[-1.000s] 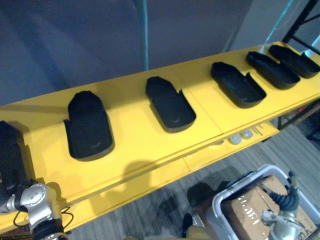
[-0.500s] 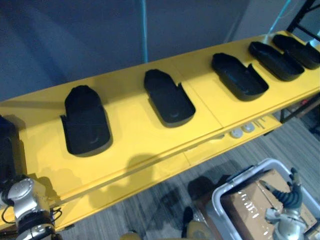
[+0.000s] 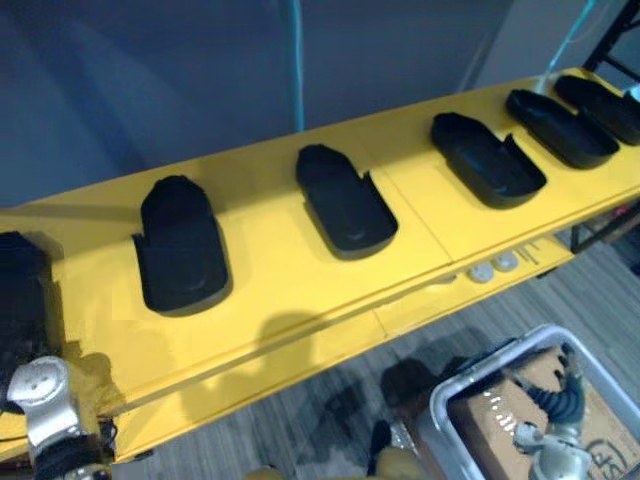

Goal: Walk over and take plastic housings, then place them on the shelf

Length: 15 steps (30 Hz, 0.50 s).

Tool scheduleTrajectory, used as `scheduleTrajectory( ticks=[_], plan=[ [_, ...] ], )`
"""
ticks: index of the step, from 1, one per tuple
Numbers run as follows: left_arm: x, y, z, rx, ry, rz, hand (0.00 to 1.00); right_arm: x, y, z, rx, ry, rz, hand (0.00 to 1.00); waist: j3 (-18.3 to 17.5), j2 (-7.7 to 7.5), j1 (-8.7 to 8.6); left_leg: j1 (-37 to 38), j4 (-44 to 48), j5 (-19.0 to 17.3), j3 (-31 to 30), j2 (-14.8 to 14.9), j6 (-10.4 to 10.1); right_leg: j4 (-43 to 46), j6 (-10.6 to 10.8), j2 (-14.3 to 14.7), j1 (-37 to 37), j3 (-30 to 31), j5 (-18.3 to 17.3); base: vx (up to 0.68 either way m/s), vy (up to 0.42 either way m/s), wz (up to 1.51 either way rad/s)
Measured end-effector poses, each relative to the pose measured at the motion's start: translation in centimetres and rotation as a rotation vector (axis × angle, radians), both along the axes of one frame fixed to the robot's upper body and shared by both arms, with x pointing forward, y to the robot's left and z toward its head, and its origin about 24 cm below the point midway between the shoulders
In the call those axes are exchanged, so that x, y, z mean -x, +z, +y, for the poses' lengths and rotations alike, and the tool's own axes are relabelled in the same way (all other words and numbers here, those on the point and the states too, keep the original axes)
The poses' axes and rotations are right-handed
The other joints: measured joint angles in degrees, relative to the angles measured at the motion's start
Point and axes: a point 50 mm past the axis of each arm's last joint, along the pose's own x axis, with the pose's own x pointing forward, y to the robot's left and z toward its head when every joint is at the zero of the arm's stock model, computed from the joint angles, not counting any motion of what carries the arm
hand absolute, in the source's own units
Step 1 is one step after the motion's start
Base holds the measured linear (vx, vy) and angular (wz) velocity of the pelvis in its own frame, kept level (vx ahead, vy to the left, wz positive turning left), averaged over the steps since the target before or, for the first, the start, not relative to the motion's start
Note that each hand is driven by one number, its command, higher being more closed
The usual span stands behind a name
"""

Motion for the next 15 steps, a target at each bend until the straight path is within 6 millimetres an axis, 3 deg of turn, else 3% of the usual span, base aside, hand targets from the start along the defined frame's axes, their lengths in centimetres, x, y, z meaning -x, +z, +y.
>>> scheduleTrajectory(
  ticks=[3,8,15],
  plan=[
    [1.3,1.0,-2.3,-0.068,-0.058,-0.064,0.00,0.1,-0.5,0.9,-0.023,0.001,0.005,0.00,-1.46,1.34,0.73,0.53,-1.46,0.64,-0.91,-0.13,-0.12,-0.64,0.01,0.04,0.88,-1.22,0.01,0.02,-0.008,0.19],
    [3.9,2.5,-5.4,-0.155,-0.154,-0.127,0.00,-0.1,-0.9,2.0,-0.052,0.004,0.005,0.00,-3.10,1.65,2.48,0.70,-1.92,1.11,-3.08,-0.08,-0.17,-1.64,0.01,0.15,2.89,-3.53,0.00,-0.01,-0.020,0.23],
    [5.4,1.9,-6.2,-0.129,-0.146,-0.137,0.00,-0.4,-1.4,3.3,-0.084,-0.008,0.004,0.00,-3.69,0.58,3.17,0.72,-3.53,2.87,-5.66,-0.57,-0.08,-2.32,0.00,0.07,4.37,-5.93,-0.01,-0.06,-0.026,0.19]
  ],
)
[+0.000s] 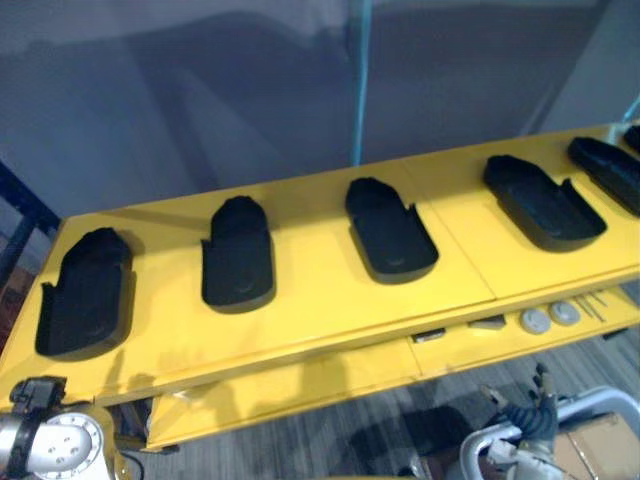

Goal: Walk over and take plastic housings, then place them on the shelf

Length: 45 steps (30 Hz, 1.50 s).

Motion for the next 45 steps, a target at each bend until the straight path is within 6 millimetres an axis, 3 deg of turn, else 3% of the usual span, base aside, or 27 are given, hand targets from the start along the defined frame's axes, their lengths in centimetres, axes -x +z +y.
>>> scheduleTrajectory(
  ticks=[6,12,18,24,28,30,32,33,35,36,38,41,45],
  plan=[
    [-0.8,-0.4,0.2,0.027,0.036,-0.066,0.00,0.2,-0.5,0.1,-0.004,-0.019,0.021,0.00,-0.93,-0.68,-0.29,0.19,-1.14,0.94,-0.03,-0.24,-0.11,0.01,0.02,0.15,-0.16,0.03,0.04,-0.04,-0.008,0.01],
    [-2.5,-1.1,0.8,0.069,0.070,-0.096,0.00,0.4,-0.9,-0.1,0.011,-0.004,0.052,0.00,-1.28,-0.44,-0.59,1.02,-1.98,1.25,2.12,-0.31,-0.21,0.06,-0.05,0.33,-1.25,2.01,0.33,-0.01,0.017,-0.17],
    [-3.6,-1.0,1.9,0.062,0.094,-0.081,0.00,0.3,-0.8,-0.4,0.021,0.020,0.061,0.00,-1.78,-1.25,-1.95,1.38,-2.36,1.22,3.83,-0.37,-0.25,0.07,-0.07,0.43,-2.15,3.58,0.54,0.00,0.010,-0.13],
    [-5.1,-3.2,2.8,0.133,0.174,0.005,0.00,0.6,-1.3,-0.4,0.028,0.032,0.094,0.00,-1.51,-1.74,-1.94,1.42,-2.25,0.91,5.45,-0.30,-0.47,0.06,-0.19,0.66,-3.18,5.42,0.87,-0.04,-0.009,-0.12],
    [-4.8,-3.3,2.5,0.121,0.239,-0.003,0.00,0.4,-0.5,-0.6,0.057,-0.003,0.048,0.00,-1.11,-2.12,-1.96,0.93,-2.26,0.91,5.74,-0.21,-0.47,0.06,-0.27,0.81,-3.89,5.80,1.09,-0.02,-0.018,-0.07],
    [-4.3,-2.7,2.1,0.088,0.267,-0.040,0.00,-0.2,1.4,-1.0,0.107,-0.041,-0.052,0.00,-1.07,-2.14,-1.98,0.95,-2.35,0.90,5.73,-0.27,-0.47,0.06,-0.27,0.77,-3.90,5.80,1.09,0.00,0.000,0.00],
    [-3.2,-1.2,1.1,0.017,0.281,-0.106,0.00,-2.3,6.4,-1.2,0.209,-0.055,-0.306,0.00,-1.03,-2.14,-1.81,0.98,-2.42,0.88,5.64,-0.31,-0.44,0.06,-0.26,0.64,-3.83,5.65,1.09,0.00,0.000,0.02],
    [-2.9,-1.0,0.8,-0.001,0.286,-0.110,0.00,-2.9,7.8,-1.2,0.230,-0.051,-0.385,0.00,-1.00,-2.15,-1.73,0.98,-2.42,0.88,5.56,-0.31,-0.43,0.06,-0.26,0.58,-3.77,5.50,1.09,-0.01,0.000,0.08],
    [-1.7,-1.0,0.7,-0.006,0.314,-0.081,0.00,-5.0,12.6,-0.6,0.285,0.003,-0.650,0.00,-0.63,-2.21,-1.37,1.20,-2.27,0.87,4.23,-0.31,-0.41,-0.06,-0.25,0.20,-2.63,4.45,1.08,-0.01,0.006,0.22],
    [-1.5,-1.2,0.7,0.007,0.324,-0.056,0.00,-5.6,13.4,-0.4,0.281,0.024,-0.698,0.00,-0.60,-2.21,-0.92,1.25,-2.25,0.86,4.03,-0.31,-0.40,-0.09,-0.24,0.18,-2.36,4.20,1.08,-0.02,-0.003,0.25],
    [-0.1,-2.7,1.4,0.071,0.383,0.065,0.00,-8.5,15.9,0.9,0.209,0.210,-0.822,0.00,-0.18,-2.25,0.90,1.53,-2.21,0.82,2.67,-0.36,-0.30,-0.32,-0.17,0.19,-1.13,2.88,1.03,-0.04,-0.029,0.25],
    [1.9,-5.4,2.7,0.157,0.411,0.285,0.00,-11.3,17.9,3.6,0.156,0.457,-0.873,0.00,0.43,-2.17,2.61,1.42,-2.15,0.75,0.93,-0.49,-0.18,-0.59,0.02,-0.05,0.17,0.90,0.87,-0.04,-0.029,0.35],
    [5.9,-12.7,3.5,0.445,0.333,0.622,0.00,-15.9,21.8,9.5,0.033,0.857,-0.912,0.00,0.68,-2.60,6.38,-0.17,-1.37,1.01,-3.32,-0.79,-0.11,-1.10,0.26,-0.18,2.08,-3.64,0.66,-0.01,-0.015,0.49]
  ],
)
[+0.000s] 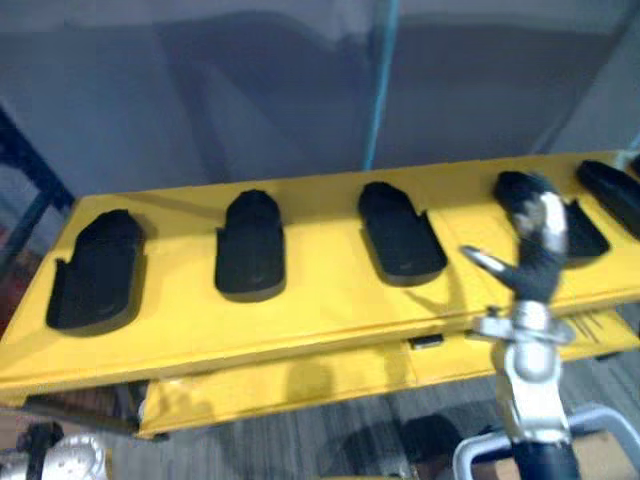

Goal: Walk over and take plastic housings, then place them on the shelf

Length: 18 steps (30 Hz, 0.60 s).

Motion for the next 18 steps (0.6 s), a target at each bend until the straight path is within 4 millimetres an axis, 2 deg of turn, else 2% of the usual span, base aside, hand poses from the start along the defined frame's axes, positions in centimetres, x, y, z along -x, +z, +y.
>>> scheduleTrajectory(
  ticks=[1,2,3,6,7,8,13,15,17,18],
  plan=[
    [1.5,-2.0,-0.4,0.105,0.009,0.040,0.00,-1.4,1.2,1.7,0.032,0.085,-0.003,0.00,0.01,-0.24,0.75,-0.10,-0.15,0.34,-0.85,-0.11,0.08,0.00,0.01,-0.07,0.37,-1.28,-0.01,0.02,-0.001,0.46],
    [2.1,-2.9,-0.7,0.157,0.008,0.044,0.00,-2.0,1.6,2.4,0.051,0.127,0.003,0.00,0.12,-0.44,1.39,-0.12,-0.14,0.39,-1.19,-0.19,0.09,0.00,0.01,-0.14,0.50,-1.46,-0.01,0.03,0.023,0.42],
    [3.3,-4.4,-1.2,0.244,0.016,0.053,0.00,-2.9,2.0,3.8,0.085,0.197,0.023,0.00,0.19,-0.62,2.97,-0.43,0.00,0.44,-2.38,-0.38,0.16,0.00,0.01,-0.30,1.07,-2.82,-0.01,0.02,0.035,0.46],
    [6.3,-7.5,-2.1,0.454,-0.029,0.105,0.00,-4.0,1.5,7.9,0.171,0.408,0.097,0.00,0.08,-1.15,5.04,-0.89,0.05,0.60,-5.31,-1.23,0.39,0.05,0.01,-1.03,2.26,-5.95,0.00,0.04,0.061,0.51],
    [7.1,-8.6,-2.6,0.546,-0.076,0.113,0.00,-4.2,0.8,9.4,0.218,0.494,0.135,0.00,0.10,-1.14,6.23,-0.89,0.06,0.61,-6.01,-1.55,0.41,0.23,0.02,-1.48,2.62,-6.76,0.00,0.04,0.088,0.46],
    [7.5,-9.4,-3.1,0.612,-0.117,0.108,0.00,-4.3,0.2,10.5,0.262,0.554,0.161,0.00,0.18,-1.09,6.52,-0.93,0.11,0.64,-6.78,-1.71,0.47,0.25,0.02,-1.68,3.19,-7.60,0.00,0.02,0.063,0.35],
    [7.5,-12.6,-6.3,0.906,-0.358,0.113,0.00,-3.3,-2.4,15.4,0.421,0.811,0.242,0.00,0.60,-0.69,9.19,-2.16,1.61,0.54,-8.63,-2.13,0.62,0.97,0.01,-2.22,3.88,-9.75,0.00,0.00,0.040,0.26],
    [7.0,-13.5,-7.5,1.000,-0.430,0.093,0.00,-2.7,-3.1,17.0,0.446,0.874,0.257,0.00,0.88,-0.60,9.24,-3.09,2.39,0.51,-9.71,-2.17,0.65,1.19,-0.09,-2.35,3.94,-10.70,-0.07,-0.02,0.012,0.23],
    [6.4,-14.3,-9.0,1.075,-0.518,0.096,0.00,-2.1,-3.6,18.7,0.509,0.922,0.261,0.00,2.87,0.34,9.49,-4.08,3.76,0.07,-10.42,-2.44,1.24,3.25,0.18,-3.05,3.70,-11.22,-2.12,-0.07,0.010,0.16],
    [6.0,-14.4,-9.2,1.084,-0.543,0.095,0.00,-2.0,-3.6,18.9,0.517,0.927,0.260,0.00,3.14,0.29,9.30,-5.15,4.53,-0.22,-11.35,-2.74,1.37,4.21,0.47,-3.55,3.35,-12.17,-3.23,-0.10,-0.007,0.47]
  ],
)
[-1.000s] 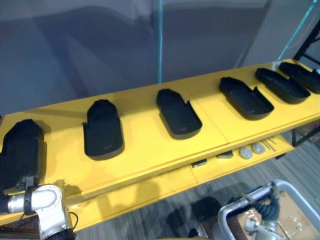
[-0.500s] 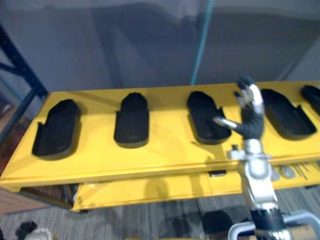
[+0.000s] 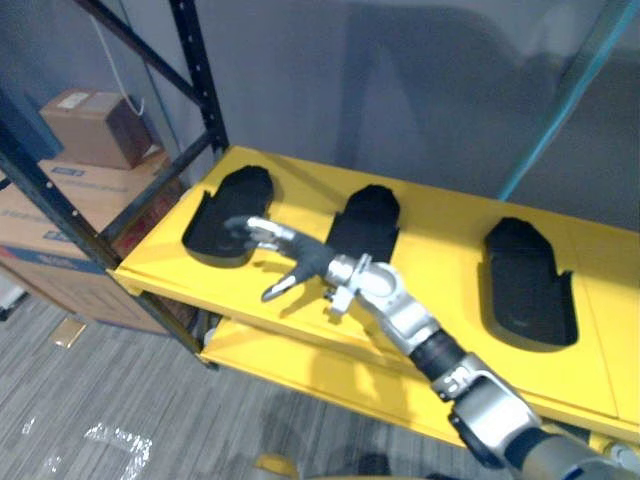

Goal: Walk over and take plastic housings, then place them on the shelf

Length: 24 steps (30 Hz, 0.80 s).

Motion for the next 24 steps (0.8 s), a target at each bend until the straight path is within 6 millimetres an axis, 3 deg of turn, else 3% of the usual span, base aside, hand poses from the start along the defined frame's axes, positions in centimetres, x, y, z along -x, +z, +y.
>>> scheduleTrajectory(
  ticks=[1,2,3,7,13,18,24],
  plan=[
    [-1.2,-0.2,-0.5,0.022,-0.045,-0.031,0.00,-0.1,-0.1,0.1,0.022,-0.003,-0.012,0.00,0.41,-0.39,0.00,-1.79,1.41,-0.05,-1.67,-0.52,0.05,2.92,1.12,-1.20,-0.78,-1.39,-1.93,-0.10,0.013,0.70],
    [-2.3,-0.3,-1.1,0.045,-0.103,-0.057,0.00,-0.1,-0.2,0.2,0.041,-0.004,-0.023,0.00,1.42,0.76,0.15,-3.26,2.59,-0.09,-3.30,-0.95,0.11,7.15,0.51,-2.38,-2.17,-1.72,-4.25,-0.12,0.023,0.72],
    [-2.8,-0.4,-1.3,0.053,-0.126,-0.068,0.00,-0.1,-0.1,0.4,0.042,-0.001,-0.030,0.00,1.80,0.47,0.10,-3.80,3.19,-0.10,-4.21,-1.17,0.13,9.39,0.56,-3.13,-2.67,-1.81,-5.47,-0.10,0.041,0.67],
    [-5.4,-0.4,-2.6,0.097,-0.264,-0.125,0.00,0.0,1.1,1.2,0.053,0.020,-0.085,0.00,5.82,1.62,0.08,-5.91,4.86,1.29,-9.60,-3.16,-0.13,18.82,-0.02,-6.67,-4.27,-1.50,-11.14,-0.07,-0.014,0.66],
    [-6.5,-0.6,-4.6,0.165,-0.377,-0.158,0.00,-0.2,3.0,2.2,0.091,0.002,-0.213,0.00,9.26,5.07,0.20,-7.74,1.40,5.38,-10.91,-3.51,-0.72,23.53,0.64,-8.56,-8.46,-1.25,-13.30,-0.09,-0.047,0.17],
    [-7.0,-0.6,-5.3,0.185,-0.425,-0.175,0.00,-1.3,3.9,2.2,0.059,-0.144,-0.256,0.00,10.92,6.08,0.23,-8.62,1.36,6.26,-11.73,-4.04,-0.95,27.94,0.47,-11.14,-10.25,-1.39,-15.73,-0.05,-0.039,0.09],
    [-7.3,-0.6,-6.0,0.211,-0.471,-0.176,0.00,-2.7,4.2,1.8,0.044,-0.281,-0.290,0.00,12.11,7.65,0.29,-9.05,1.53,6.66,-11.77,-4.20,-1.28,30.63,0.13,-12.26,-11.59,-0.96,-16.98,-0.01,-0.023,0.01]
  ],
)
